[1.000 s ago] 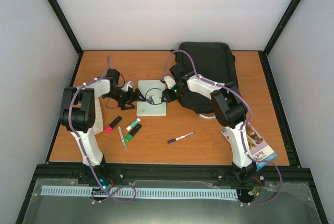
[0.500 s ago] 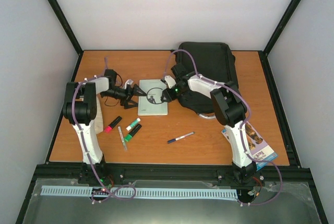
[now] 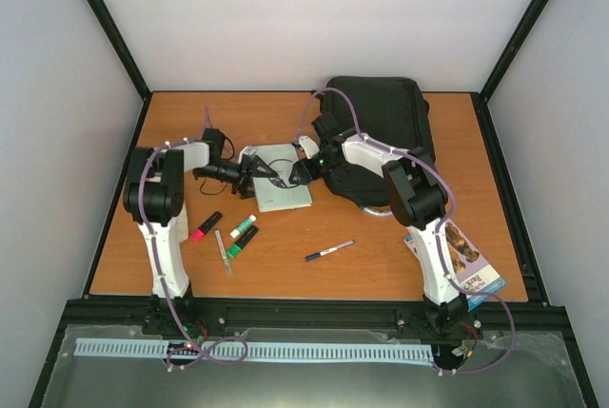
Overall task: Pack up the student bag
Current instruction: Pick up the book from the center of the board.
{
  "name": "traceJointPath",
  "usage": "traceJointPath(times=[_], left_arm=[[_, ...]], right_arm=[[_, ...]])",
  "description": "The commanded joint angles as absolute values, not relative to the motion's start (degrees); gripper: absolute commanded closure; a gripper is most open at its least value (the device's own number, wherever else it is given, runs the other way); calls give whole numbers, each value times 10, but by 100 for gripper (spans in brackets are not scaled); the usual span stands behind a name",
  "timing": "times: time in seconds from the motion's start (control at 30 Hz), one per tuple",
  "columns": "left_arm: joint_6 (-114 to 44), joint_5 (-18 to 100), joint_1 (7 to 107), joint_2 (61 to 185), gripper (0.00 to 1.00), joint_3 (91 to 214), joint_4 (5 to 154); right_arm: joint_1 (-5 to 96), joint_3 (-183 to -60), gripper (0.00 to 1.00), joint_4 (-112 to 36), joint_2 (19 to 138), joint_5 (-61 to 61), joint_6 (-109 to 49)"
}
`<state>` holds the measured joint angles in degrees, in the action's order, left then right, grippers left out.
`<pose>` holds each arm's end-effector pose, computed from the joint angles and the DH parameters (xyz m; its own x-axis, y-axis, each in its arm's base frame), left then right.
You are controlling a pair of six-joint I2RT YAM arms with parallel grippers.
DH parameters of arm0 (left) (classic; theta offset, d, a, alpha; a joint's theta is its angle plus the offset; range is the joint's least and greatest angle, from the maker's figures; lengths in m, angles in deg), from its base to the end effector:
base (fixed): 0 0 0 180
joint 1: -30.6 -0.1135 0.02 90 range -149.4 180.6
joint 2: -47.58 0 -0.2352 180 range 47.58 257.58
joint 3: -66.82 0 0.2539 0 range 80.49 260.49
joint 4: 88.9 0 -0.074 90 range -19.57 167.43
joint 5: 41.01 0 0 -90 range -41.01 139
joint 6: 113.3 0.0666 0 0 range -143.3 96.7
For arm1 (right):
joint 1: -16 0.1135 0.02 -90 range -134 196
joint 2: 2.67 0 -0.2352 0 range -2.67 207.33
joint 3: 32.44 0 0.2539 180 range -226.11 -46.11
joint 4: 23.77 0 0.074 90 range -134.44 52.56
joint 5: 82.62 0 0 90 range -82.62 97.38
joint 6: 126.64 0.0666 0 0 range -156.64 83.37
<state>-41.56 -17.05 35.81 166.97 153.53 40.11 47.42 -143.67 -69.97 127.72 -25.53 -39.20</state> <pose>0.3533 -0.0933 0.0809 -0.9829 -0.0381 0.1799 -0.1798 0.4036 -0.8971 0.3792 0.2740 0.0912 -0.7467 -0.5001 -0.4386 -0.6650 0.5766 0.4747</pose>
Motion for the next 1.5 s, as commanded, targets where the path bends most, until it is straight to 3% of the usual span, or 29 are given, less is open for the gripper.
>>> traceJointPath(times=[0.0,0.2,0.4,0.6,0.77,0.9,1.13,1.47], left_arm=[[-414,-210,369,1628,22,1545,428],[-422,-170,368,1612,37,1540,429],[-427,-170,369,1601,61,1541,435],[-421,-165,368,1592,72,1540,433],[-399,-159,369,1578,83,1544,414],[-355,-152,369,1551,99,1553,376],[-214,-118,369,1507,99,1584,284],[13,-98,374,1477,99,1675,109]], right_arm=[[496,-1423,39,-724,1313,-277,-402],[497,-1414,38,-726,1300,-270,-406],[496,-1396,36,-729,1264,-274,-406],[497,-1385,34,-732,1243,-265,-413],[495,-1391,29,-750,1219,-261,-436],[487,-1400,23,-779,1172,-255,-478],[422,-1430,17,-852,1076,-285,-569],[337,-1610,17,-1021,1090,-439,-743]])
